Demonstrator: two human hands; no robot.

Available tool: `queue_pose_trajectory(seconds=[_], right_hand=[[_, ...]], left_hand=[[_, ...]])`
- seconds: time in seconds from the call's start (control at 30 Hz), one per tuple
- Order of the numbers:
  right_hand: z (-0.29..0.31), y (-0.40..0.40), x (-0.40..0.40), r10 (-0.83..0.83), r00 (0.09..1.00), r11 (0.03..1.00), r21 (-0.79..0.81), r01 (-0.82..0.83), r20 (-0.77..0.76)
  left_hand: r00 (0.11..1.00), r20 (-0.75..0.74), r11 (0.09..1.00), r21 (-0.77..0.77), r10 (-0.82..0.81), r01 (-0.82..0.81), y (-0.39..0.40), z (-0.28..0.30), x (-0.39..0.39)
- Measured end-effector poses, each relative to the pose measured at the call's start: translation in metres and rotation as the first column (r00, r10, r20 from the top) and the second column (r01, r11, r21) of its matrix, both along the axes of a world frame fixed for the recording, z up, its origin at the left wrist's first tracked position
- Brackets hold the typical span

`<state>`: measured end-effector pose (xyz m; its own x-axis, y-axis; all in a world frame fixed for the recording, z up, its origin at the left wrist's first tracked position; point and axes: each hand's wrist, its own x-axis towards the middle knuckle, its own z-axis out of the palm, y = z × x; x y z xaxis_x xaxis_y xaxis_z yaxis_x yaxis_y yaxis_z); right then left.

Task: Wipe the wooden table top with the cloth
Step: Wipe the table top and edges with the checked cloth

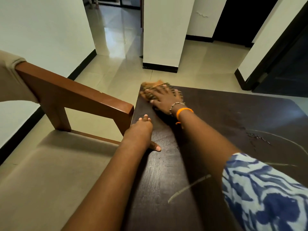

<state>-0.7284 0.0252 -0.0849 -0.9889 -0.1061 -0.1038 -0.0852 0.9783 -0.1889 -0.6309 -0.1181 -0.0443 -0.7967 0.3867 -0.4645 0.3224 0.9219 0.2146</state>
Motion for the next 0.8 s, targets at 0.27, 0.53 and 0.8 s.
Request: queue_pose_trajectory(seconds=[0.27,0.53,0.8], right_hand=[[-0.001,0.149,0.06,-0.627,0.779,0.779,-0.008,0.627,-0.002],[0.004,-0.053,0.041,-0.162,0.987,0.986,-0.037,0.162,-0.016],[0.004,0.004,0.064,-0.147,0.989,0.988,-0.043,0.147,-0.001]], left_hand=[[1.0,-0.025,0.999,0.052,0.003,-0.001,-0.002,-0.004,0.001],[0.931,-0.152,0.877,0.413,0.331,-0.244,-0.022,-0.017,0.041],[0.957,-0.067,0.931,0.258,0.283,-0.257,-0.025,-0.007,0.057]])
